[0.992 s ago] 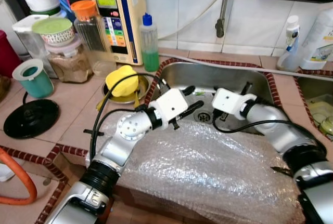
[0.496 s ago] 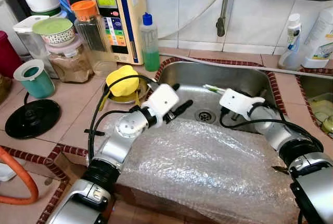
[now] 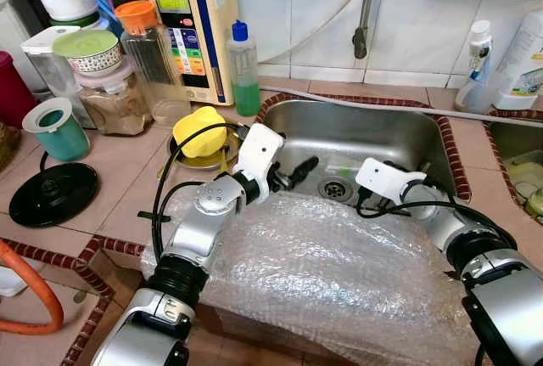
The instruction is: Kitchen organization
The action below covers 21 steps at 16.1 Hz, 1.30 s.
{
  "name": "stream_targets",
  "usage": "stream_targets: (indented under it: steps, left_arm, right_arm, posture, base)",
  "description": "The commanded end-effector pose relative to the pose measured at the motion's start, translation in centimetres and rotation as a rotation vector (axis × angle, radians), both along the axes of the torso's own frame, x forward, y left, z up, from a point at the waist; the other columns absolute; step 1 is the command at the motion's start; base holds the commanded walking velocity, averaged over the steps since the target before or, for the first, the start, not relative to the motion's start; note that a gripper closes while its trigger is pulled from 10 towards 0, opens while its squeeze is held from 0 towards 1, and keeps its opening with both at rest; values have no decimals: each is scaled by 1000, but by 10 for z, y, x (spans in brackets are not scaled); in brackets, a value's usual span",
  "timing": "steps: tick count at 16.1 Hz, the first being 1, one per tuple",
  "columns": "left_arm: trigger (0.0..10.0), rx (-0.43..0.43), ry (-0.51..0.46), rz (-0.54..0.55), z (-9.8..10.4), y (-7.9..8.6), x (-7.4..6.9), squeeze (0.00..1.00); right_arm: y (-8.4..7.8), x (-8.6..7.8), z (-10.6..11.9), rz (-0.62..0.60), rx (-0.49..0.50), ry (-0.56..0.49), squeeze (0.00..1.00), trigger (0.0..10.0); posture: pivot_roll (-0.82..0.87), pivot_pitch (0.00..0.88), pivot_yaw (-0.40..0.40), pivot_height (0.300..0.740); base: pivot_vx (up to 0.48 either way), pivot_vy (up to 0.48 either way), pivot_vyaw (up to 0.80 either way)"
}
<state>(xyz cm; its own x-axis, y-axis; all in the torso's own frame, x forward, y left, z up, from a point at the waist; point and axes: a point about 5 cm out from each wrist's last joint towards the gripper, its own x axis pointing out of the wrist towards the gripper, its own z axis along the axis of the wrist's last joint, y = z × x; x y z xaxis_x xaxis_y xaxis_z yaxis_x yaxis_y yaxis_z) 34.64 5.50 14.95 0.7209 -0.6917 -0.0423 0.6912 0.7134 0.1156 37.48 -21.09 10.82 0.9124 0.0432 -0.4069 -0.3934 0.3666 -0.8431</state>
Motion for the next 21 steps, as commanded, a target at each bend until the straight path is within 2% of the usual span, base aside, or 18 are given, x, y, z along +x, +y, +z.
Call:
stream_targets:
  steps: [1,3,5,11,14,15,17,19,20,21]
  left_arm:
    - [10000,27,-3,-13,2,1,-1,1000]
    - [10000,79,5,-17,-4,3,-2,1000]
    - [10000,92,2,-15,-5,3,-2,1000]
    - [10000,87,9,16,-3,7,2,1000]
    - [10000,90,17,22,-4,7,2,1000]
    - [10000,91,17,21,-4,7,2,1000]
    - [10000,92,5,42,-1,9,3,1000]
    - [10000,41,-10,143,8,19,11,1000]
    - [10000,22,-15,178,11,22,13,1000]
    - [10000,-24,-27,264,17,32,19,1000]
  right_arm:
    - [3,1,0,12,-10,19,1000,10000]
    - [3,-1,-2,18,-5,34,1000,10000]
    - [2,-2,-4,17,7,50,1000,10000]
    - [-1,-10,-16,17,152,178,1000,10000]
    - [-3,-10,-14,-24,296,196,1000,10000]
    - [-1,-9,-10,-37,381,189,1000,10000]
    - [1,-3,-1,-54,501,136,1000,10000]
    - [9,2,12,-33,640,60,1000,10000]
    - [12,3,17,-15,669,32,1000,10000]
    - [23,4,23,42,728,-16,1000,10000]
  posture:
    - [26,0,94,740]
    - [27,0,95,740]
    - [25,0,98,740]
    - [18,0,98,740]
    - [16,0,95,740]
    - [18,0,93,740]
    - [18,0,93,740]
    - [22,0,89,740]
    - [23,0,88,740]
    - [24,0,85,740]
  base:
    - [0,0,0]
    - [0,0,0]
    - [0,0,0]
    - [0,0,0]
    - [0,0,0]
    - [0,0,0]
    - [0,0,0]
    - [0,0,0]
    - [0,0,0]
    - [0,0,0]
